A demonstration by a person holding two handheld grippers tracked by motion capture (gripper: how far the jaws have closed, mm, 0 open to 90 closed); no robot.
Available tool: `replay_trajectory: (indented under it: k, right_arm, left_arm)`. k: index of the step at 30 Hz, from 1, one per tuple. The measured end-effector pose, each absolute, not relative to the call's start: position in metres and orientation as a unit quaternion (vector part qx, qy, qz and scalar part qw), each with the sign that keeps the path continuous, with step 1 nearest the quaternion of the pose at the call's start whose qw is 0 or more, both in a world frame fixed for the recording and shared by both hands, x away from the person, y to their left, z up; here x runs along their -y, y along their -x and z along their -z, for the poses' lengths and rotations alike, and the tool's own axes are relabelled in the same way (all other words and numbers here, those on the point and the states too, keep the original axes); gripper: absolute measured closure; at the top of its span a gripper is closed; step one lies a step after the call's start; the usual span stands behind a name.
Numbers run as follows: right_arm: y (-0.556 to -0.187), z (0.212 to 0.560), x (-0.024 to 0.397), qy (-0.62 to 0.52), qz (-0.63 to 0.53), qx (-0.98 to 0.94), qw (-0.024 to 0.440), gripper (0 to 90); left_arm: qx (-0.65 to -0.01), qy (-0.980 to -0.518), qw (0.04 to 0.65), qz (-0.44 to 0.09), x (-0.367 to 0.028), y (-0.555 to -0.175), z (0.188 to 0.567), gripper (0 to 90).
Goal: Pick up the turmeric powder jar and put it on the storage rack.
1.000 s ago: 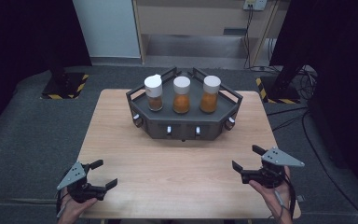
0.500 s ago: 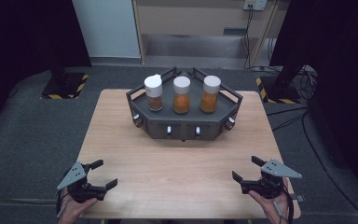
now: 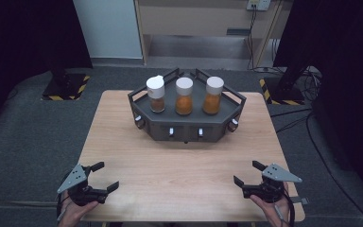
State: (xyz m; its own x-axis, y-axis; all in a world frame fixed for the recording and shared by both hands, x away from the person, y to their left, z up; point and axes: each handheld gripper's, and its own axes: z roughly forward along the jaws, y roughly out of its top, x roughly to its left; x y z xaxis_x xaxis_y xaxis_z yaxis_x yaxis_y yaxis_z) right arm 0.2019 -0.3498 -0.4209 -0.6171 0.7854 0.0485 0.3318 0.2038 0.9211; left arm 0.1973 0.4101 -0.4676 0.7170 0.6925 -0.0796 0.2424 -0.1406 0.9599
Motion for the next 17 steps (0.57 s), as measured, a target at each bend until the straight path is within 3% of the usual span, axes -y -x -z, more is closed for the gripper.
replay_trajectory:
  k: [17]
  right_arm:
    - [-0.2035, 0.4215, 0.3482, -0.371, -0.503, -0.749, 0.222, 5.5]
  left_arm:
    - [-0.316, -0.731, 0.572, -0.195, -0.4095, -0.1987, 0.4679, 0.9]
